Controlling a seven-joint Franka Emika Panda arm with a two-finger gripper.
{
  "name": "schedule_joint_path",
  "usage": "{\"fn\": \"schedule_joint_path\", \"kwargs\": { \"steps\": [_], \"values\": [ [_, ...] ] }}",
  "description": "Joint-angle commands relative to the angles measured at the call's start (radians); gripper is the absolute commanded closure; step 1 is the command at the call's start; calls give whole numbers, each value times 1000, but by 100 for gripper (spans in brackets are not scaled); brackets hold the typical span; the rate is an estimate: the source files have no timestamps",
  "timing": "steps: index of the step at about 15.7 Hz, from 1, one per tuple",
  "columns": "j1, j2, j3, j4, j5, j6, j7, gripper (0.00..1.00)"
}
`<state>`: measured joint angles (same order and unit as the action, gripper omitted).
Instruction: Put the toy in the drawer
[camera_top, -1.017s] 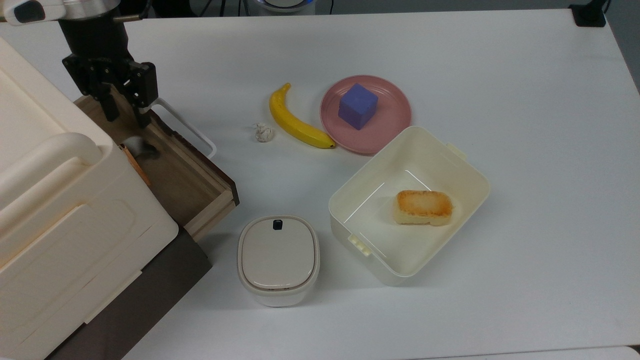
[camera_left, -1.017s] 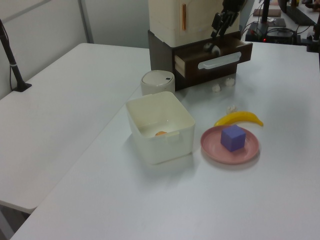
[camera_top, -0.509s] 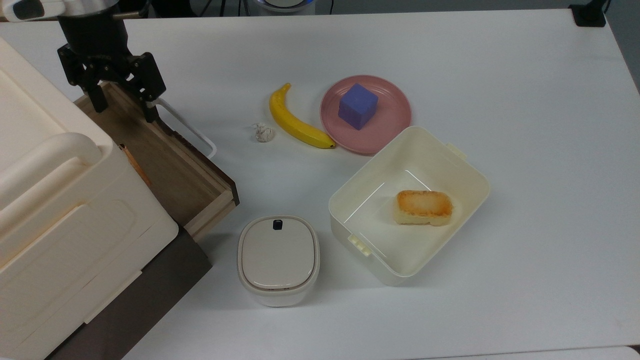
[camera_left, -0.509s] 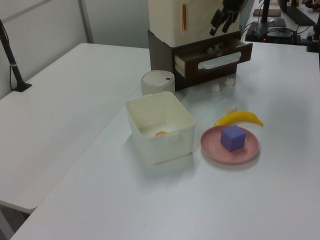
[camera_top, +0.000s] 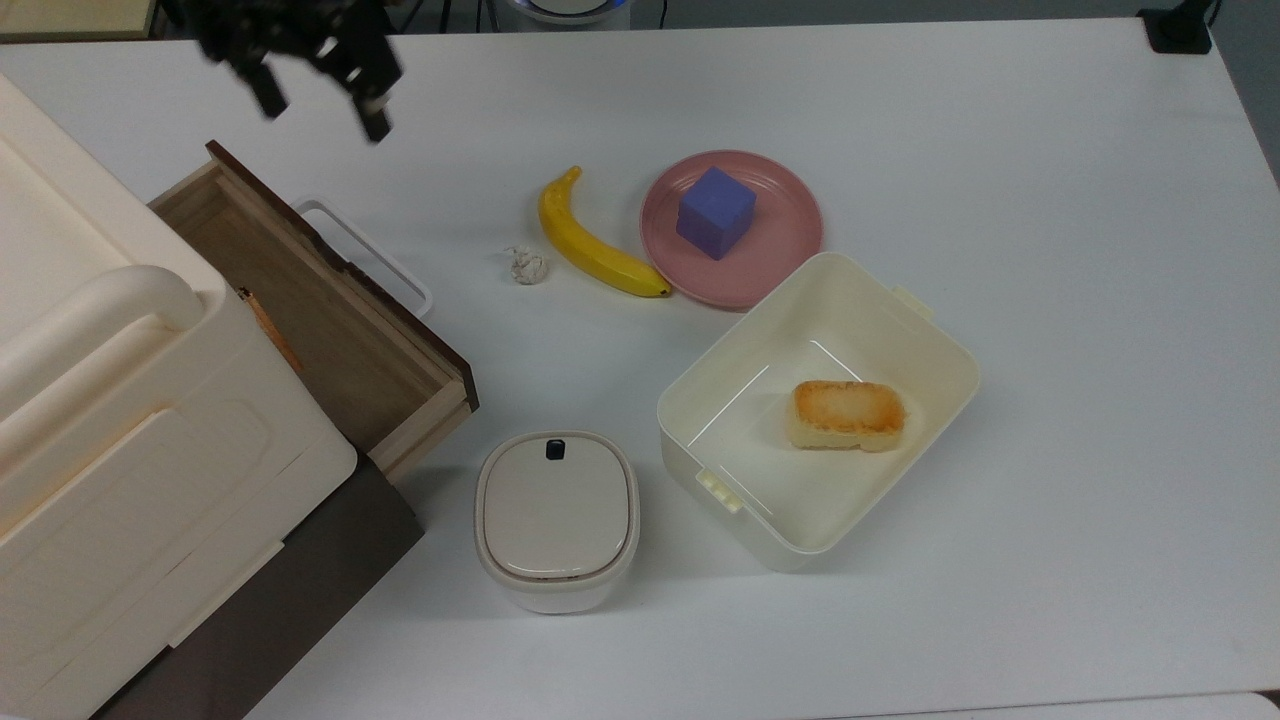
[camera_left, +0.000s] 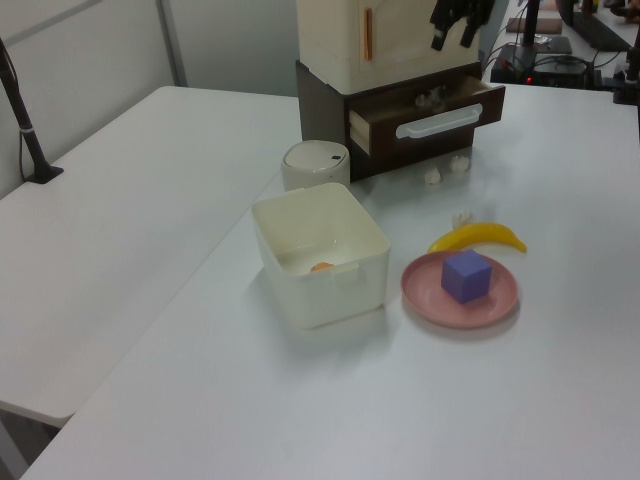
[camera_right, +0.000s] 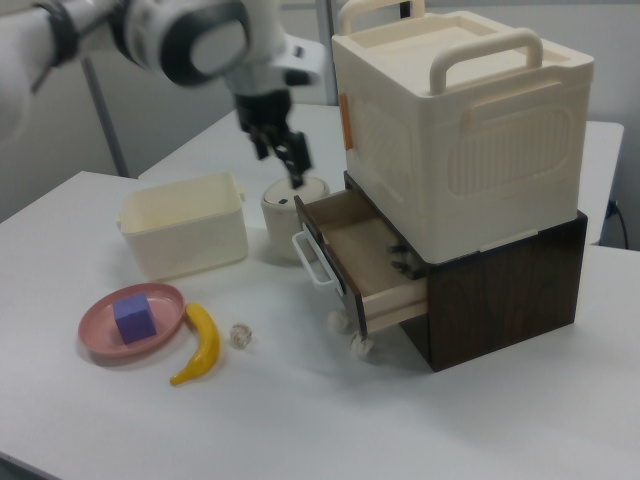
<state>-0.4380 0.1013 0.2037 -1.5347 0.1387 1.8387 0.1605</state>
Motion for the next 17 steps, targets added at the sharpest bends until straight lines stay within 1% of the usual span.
{"fn": "schedule_joint_path", "kwargs": {
  "steps": [1,2,3,4,5,6,7,8,9,13,16,17],
  "values": [
    [82,-95,-15,16,-53,-202,166,0],
    [109,-109,-20,16,-73,-232,195,0],
    [145,-120,-38,15,-100,-254,223,0],
    [201,-123,-78,15,-120,-265,243,0],
    [272,-121,-134,15,-128,-265,249,0],
    [348,-115,-206,18,-130,-256,249,0],
    [419,-111,-266,19,-131,-250,240,0],
    [468,-111,-315,21,-133,-239,229,0],
    [487,-112,-335,18,-131,-233,206,0],
    [486,-112,-331,13,-127,-230,49,0],
    [489,-104,-333,10,-119,-225,-129,0],
    [490,-92,-333,11,-120,-213,-150,0]
  ]
}}
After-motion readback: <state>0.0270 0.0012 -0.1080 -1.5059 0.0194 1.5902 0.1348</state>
